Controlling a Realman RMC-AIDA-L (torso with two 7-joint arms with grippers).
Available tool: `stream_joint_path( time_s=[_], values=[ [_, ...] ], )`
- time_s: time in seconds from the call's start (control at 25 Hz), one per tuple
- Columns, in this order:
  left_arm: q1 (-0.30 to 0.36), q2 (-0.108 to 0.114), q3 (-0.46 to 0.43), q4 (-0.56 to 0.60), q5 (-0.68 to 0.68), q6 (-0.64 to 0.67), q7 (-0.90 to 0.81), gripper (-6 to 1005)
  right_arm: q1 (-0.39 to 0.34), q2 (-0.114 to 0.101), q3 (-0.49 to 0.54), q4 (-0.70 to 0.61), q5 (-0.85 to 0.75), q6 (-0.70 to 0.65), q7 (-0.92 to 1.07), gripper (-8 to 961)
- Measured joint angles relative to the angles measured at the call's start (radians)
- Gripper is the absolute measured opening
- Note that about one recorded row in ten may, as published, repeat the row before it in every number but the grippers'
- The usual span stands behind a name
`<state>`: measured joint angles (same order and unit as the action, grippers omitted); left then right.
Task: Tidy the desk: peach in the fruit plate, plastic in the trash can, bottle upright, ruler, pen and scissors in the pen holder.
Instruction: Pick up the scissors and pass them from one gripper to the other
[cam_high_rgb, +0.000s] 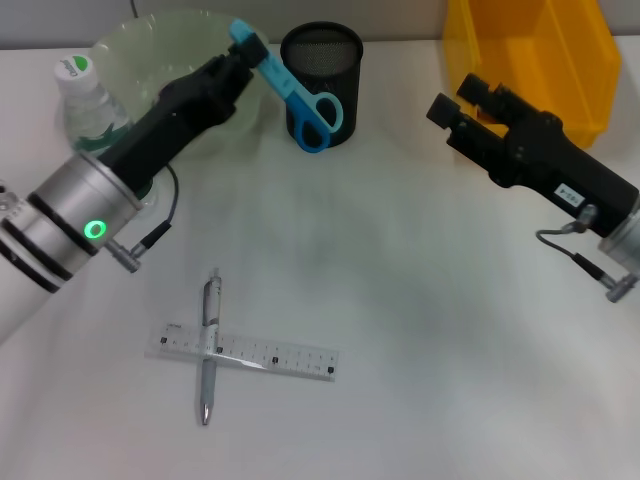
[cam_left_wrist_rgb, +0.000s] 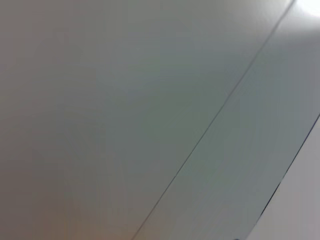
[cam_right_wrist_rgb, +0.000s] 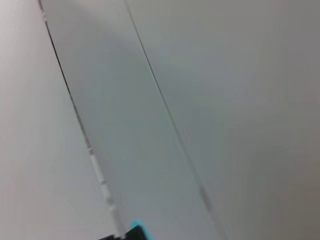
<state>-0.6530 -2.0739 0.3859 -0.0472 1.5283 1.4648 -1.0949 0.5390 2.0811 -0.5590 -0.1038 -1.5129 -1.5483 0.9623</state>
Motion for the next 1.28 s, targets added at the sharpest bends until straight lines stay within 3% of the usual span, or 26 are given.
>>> stream_joint_path(
  time_s=[0.04,0.16,0.84,1.08,1.28],
  values=[
    [0.003,0.0,0.002,0.005,0.001,0.007,-0.029,88,-0.005,-0.001,-0.018,-0.035,-0.013,-0.005,0.087,668],
    [0.012,0.002,0.005,0.015,0.001,0.03,-0.143,88,-0.01,-0.015,-0.075,-0.129,-0.052,-0.051,0.35,666],
    [0.044,-0.004,-0.022,0.005,-0.007,0.088,-0.571,89,0.051,-0.07,-0.107,-0.179,-0.104,-0.142,0.931,661],
    [0.045,-0.005,-0.031,-0.008,-0.007,0.084,-0.595,89,0.079,-0.072,-0.117,-0.165,-0.105,-0.129,1.124,660],
    [0.064,-0.005,-0.076,-0.064,-0.007,0.058,-0.642,89,0.092,-0.057,-0.153,-0.163,-0.106,-0.081,1.236,659]
  ],
)
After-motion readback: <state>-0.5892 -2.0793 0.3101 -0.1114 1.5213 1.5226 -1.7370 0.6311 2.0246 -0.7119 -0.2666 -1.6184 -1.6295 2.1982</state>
